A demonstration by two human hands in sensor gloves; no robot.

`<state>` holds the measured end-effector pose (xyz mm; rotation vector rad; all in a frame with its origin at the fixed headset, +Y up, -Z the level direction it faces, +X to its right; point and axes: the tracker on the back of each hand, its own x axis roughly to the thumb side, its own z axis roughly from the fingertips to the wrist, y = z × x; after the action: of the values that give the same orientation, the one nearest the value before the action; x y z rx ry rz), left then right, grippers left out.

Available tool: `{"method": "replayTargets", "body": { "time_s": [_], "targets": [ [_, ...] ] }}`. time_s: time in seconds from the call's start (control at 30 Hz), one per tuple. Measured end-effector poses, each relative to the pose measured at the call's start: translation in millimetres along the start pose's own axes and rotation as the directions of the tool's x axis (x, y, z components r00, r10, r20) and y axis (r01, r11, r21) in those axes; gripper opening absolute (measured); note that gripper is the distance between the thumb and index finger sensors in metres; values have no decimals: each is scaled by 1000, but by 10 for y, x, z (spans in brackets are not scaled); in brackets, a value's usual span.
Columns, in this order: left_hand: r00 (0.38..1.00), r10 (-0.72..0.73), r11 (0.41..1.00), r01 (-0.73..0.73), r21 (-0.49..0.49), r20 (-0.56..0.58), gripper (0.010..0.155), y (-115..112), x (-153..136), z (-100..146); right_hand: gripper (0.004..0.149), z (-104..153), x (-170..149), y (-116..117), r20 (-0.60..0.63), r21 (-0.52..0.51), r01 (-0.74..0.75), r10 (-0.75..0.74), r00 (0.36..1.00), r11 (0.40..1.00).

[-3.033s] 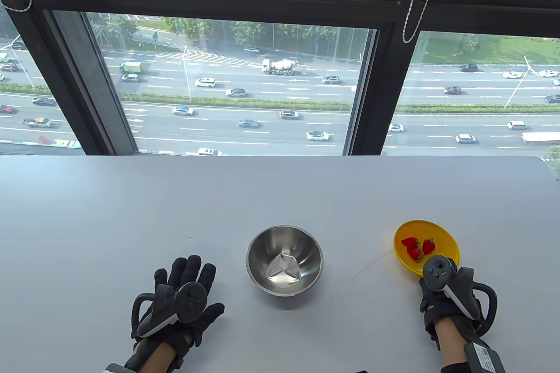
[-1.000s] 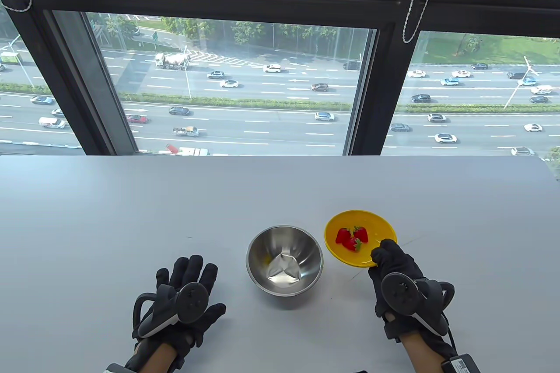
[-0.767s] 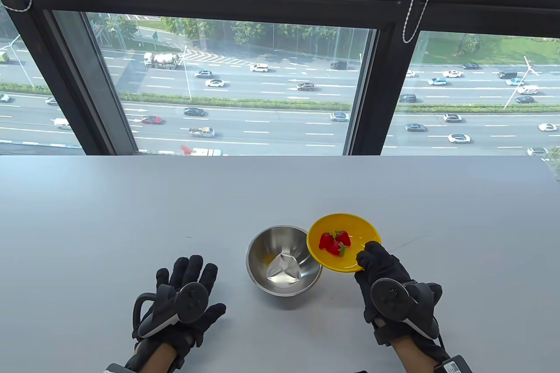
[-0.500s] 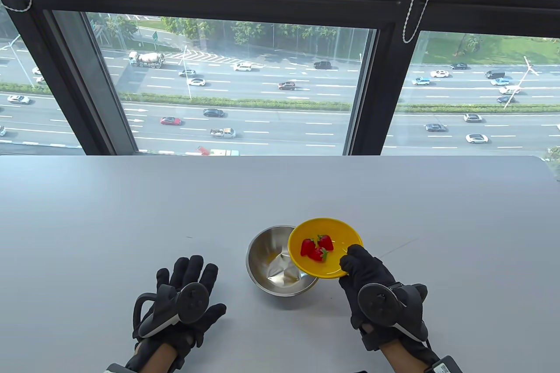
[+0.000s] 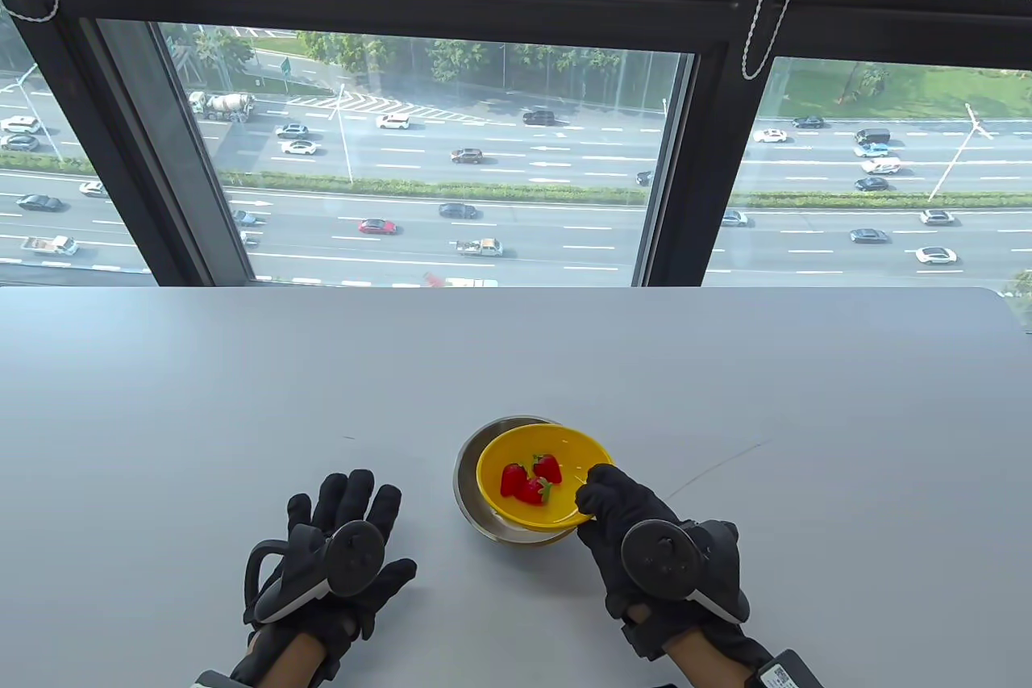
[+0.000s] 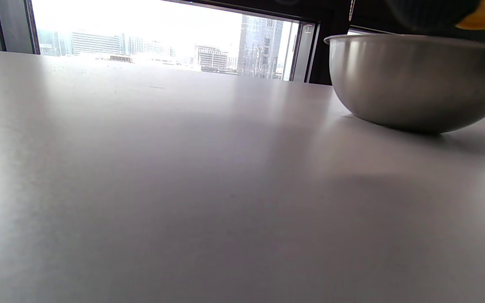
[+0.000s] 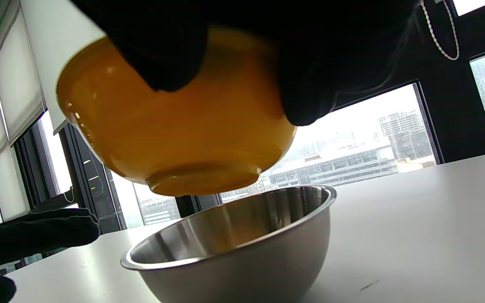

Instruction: Pour strawberries from bowl into mixing bowl

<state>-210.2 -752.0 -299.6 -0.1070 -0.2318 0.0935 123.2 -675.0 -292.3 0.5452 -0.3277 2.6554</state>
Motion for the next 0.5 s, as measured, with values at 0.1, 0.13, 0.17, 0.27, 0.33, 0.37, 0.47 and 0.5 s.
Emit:
{"method": "replayTargets", "body": {
  "time_s": [0.1, 0.13, 0.17, 0.27, 0.33, 0.37, 0.47, 0.5],
  "targets": [
    [1000, -2, 1000, 2, 0, 1, 88, -1, 1, 0, 46, -40, 24, 40, -10, 23, 36, -36, 999, 999],
    [1000, -2, 1000, 2, -1, 1, 88, -1, 1, 0, 46, -46, 23, 46, -15, 27, 46, -46, 999, 999],
    [1000, -3, 1000, 3, -1, 1, 88, 0, 2, -1, 46, -54, 17, 52, -28, 24, 72, -71, 997, 997],
    [1000, -7, 1000, 7, -1, 2, 88, 0, 2, -1, 45, -78, -2, 72, -62, 36, 123, -120, 991, 992],
    [1000, -7, 1000, 7, 0, 2, 88, 1, 2, 0, 44, -92, -14, 86, -83, 51, 148, -144, 986, 988],
    [1000, -7, 1000, 7, 0, 2, 88, 1, 2, 0, 44, -93, -15, 91, -89, 45, 160, -156, 984, 986],
    [1000, -9, 1000, 9, -2, 2, 88, -1, 3, 0, 43, -102, -32, 109, -103, 44, 183, -178, 979, 982],
    [1000, -9, 1000, 9, -2, 2, 88, -2, 3, 0, 43, -104, -37, 113, -104, 43, 189, -183, 978, 981]
  ]
}}
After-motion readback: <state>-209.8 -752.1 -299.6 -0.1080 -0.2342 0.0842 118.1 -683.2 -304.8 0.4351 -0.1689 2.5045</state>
